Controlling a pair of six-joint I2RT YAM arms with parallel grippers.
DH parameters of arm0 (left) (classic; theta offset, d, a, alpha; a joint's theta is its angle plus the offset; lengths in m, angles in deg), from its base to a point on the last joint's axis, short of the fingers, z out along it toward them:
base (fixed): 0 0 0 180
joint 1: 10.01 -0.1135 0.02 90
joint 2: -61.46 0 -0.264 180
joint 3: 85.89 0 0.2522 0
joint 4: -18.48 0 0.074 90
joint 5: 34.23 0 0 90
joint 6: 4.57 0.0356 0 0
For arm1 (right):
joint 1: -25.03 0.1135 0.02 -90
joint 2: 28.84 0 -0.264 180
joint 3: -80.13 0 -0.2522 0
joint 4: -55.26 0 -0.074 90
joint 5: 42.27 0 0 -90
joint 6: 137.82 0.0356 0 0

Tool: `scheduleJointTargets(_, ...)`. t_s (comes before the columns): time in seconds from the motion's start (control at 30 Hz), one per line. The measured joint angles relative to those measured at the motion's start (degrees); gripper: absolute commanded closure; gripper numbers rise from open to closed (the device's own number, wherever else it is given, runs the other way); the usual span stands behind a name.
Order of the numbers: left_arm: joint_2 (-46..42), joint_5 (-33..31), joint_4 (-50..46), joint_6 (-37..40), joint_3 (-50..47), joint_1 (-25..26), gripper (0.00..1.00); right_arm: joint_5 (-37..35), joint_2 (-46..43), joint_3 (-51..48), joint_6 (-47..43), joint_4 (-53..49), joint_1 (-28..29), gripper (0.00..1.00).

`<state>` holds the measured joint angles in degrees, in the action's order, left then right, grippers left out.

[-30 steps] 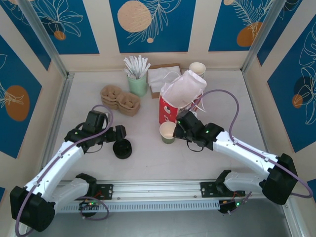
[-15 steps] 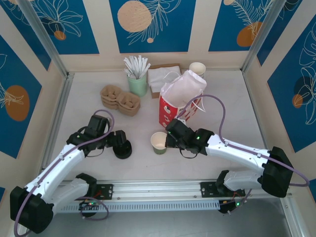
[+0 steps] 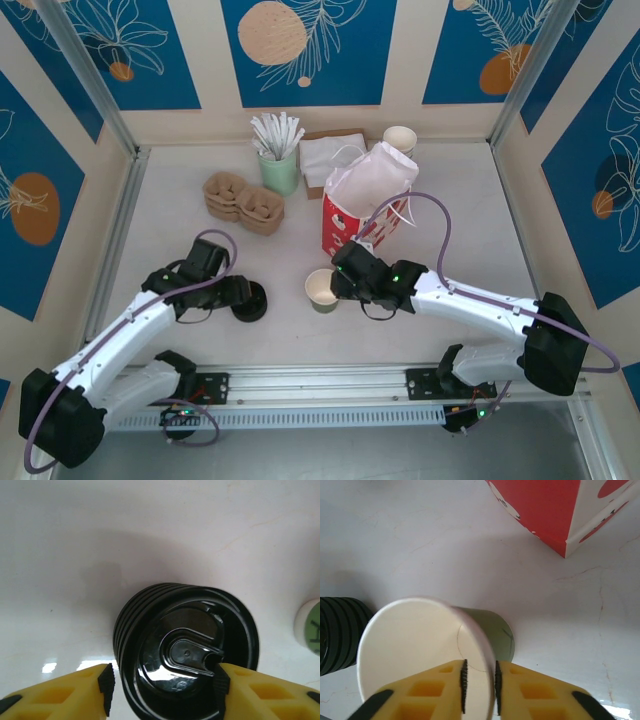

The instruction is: Pack the takeout coffee

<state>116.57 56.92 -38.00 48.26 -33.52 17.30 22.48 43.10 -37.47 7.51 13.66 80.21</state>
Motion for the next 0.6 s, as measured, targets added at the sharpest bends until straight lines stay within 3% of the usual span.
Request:
scheduleJointTargets(0.17,1.7,-2.1,-1.0,0.0,0.0,1.2,0.48,0.0,-0.2,0.8,0.0,-1.0,0.0,0.64)
scheduleJointTargets(0.37,3.4,-4.3,-1.5,0.0,0.0,2.2,0.57,0.0,-2.7,2.1,0.0,-2.3,-0.2,0.6)
scheduleJointTargets(0.6,5.1,-5.6,-1.4,-0.2,0.0,2.8,0.73,0.0,-5.6,3.3,-0.5,-3.7,-0.8,0.6)
